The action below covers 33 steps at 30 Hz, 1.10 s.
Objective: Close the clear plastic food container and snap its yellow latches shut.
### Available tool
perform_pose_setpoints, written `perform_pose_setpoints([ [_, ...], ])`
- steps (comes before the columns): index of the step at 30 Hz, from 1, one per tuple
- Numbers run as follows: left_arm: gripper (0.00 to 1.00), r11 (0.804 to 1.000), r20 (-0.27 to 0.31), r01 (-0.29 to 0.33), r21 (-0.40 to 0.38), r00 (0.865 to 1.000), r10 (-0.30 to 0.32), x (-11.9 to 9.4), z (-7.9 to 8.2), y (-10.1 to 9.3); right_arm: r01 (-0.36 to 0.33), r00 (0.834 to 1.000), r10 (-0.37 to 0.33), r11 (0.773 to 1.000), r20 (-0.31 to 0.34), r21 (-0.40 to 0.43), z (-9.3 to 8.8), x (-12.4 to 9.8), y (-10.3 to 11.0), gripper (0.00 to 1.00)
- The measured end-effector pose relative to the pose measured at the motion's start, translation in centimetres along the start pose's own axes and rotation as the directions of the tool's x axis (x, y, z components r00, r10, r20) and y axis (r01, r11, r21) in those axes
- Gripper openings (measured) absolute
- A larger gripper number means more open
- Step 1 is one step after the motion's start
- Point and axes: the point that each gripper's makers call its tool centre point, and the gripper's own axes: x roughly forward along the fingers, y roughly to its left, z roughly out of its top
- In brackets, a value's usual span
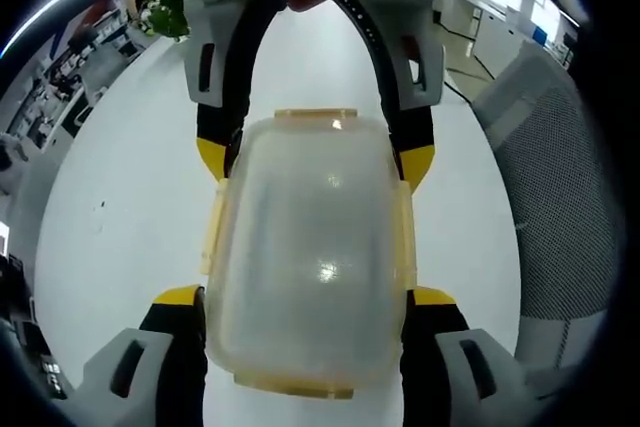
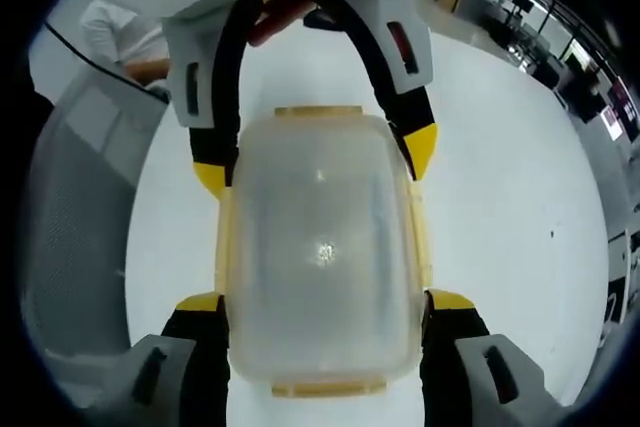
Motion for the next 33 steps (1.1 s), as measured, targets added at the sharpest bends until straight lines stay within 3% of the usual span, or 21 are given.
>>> perform_pose_setpoints([
  [33,0.81,1.0,0.002,-0.005,0.0,1.0,0.005,0.5,-0.3,2.8,0.0,1.0,0.0,1.0,0.001,0.002,0.2,0.2,-2.7,0.79],
])
